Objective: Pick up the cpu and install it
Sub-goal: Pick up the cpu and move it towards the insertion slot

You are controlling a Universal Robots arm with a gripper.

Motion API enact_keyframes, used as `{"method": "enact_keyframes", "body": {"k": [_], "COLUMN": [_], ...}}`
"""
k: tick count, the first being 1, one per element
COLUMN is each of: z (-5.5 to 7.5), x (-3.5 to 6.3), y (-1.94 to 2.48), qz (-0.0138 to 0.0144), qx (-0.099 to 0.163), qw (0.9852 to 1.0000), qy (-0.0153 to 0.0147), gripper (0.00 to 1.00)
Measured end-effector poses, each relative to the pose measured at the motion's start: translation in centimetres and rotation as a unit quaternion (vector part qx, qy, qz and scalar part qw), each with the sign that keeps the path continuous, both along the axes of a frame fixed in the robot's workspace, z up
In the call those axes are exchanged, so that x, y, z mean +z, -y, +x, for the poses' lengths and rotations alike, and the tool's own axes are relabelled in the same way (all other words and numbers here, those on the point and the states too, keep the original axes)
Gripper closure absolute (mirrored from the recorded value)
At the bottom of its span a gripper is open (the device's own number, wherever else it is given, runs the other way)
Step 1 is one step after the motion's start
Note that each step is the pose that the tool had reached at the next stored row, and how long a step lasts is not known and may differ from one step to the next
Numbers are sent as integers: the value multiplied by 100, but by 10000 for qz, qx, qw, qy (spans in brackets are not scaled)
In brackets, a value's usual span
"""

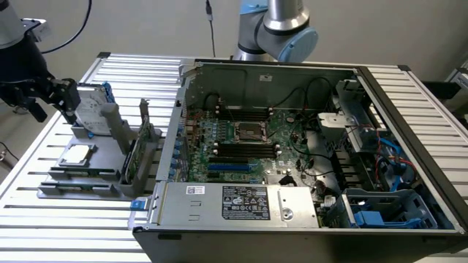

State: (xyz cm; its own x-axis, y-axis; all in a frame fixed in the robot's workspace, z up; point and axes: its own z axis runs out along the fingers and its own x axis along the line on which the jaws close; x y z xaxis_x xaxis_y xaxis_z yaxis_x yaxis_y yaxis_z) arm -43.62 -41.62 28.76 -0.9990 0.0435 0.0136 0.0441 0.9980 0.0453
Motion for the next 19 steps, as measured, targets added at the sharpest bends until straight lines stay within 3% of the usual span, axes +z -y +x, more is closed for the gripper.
{"method": "enact_keyframes", "body": {"k": [19], "z": [7], "x": [-345], "y": [46], "qz": [5], "qx": [7], "qw": [10000], "qy": [2], "gripper": [35]}}
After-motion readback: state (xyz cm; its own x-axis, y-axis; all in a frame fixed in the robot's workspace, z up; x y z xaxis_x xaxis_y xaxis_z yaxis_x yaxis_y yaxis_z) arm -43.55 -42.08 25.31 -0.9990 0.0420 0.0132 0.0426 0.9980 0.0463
